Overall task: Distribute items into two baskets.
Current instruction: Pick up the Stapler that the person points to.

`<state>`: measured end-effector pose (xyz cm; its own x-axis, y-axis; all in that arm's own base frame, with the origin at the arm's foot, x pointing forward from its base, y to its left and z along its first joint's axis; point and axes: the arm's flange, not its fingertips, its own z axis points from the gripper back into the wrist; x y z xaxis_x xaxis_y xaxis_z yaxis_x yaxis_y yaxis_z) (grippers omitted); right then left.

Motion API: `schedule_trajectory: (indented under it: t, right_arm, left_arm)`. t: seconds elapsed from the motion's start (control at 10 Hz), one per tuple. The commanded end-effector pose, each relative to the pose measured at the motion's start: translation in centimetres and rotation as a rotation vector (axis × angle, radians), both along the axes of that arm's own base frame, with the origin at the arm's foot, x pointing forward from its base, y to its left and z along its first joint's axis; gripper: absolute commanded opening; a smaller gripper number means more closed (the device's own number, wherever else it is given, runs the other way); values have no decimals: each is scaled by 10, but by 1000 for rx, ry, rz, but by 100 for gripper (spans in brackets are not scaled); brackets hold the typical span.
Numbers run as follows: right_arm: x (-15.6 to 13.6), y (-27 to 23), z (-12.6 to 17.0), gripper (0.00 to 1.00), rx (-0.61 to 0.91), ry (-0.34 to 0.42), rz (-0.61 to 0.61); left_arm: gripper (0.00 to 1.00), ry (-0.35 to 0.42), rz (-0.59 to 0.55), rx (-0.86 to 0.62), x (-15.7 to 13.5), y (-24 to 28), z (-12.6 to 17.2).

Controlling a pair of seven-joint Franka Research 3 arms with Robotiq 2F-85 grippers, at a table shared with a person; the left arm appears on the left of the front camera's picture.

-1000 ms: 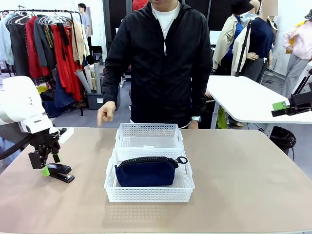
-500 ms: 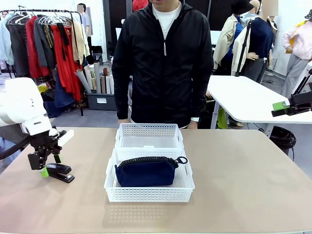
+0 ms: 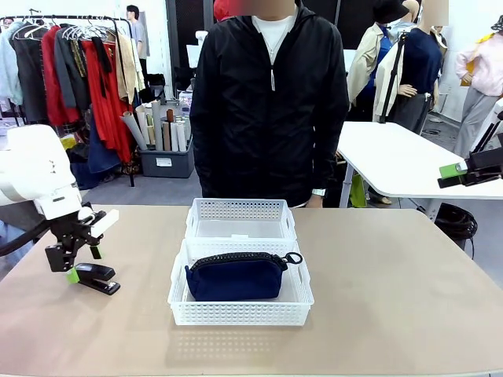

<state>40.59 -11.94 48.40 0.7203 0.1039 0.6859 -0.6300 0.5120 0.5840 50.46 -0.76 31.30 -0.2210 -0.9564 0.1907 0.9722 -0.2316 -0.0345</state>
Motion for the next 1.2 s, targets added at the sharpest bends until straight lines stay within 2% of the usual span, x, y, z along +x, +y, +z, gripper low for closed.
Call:
schedule_trajectory:
  t: [0.0, 0.5, 0.6, 1.1]
  right_arm:
    - [-1, 1, 0, 100, 3, -1, 0]
    - [-1, 1, 0, 100, 3, -1, 0]
    - [-1, 1, 0, 100, 3, -1, 0]
    - [-1, 1, 0, 100, 3, -1, 0]
  left_arm:
    - [100, -29, -31, -31, -5, 1, -6]
    - [100, -22, -36, -48, -8, 0, -9]
    - [94, -24, -36, -44, -8, -1, -9]
    - [21, 3, -13, -37, -12, -1, -16]
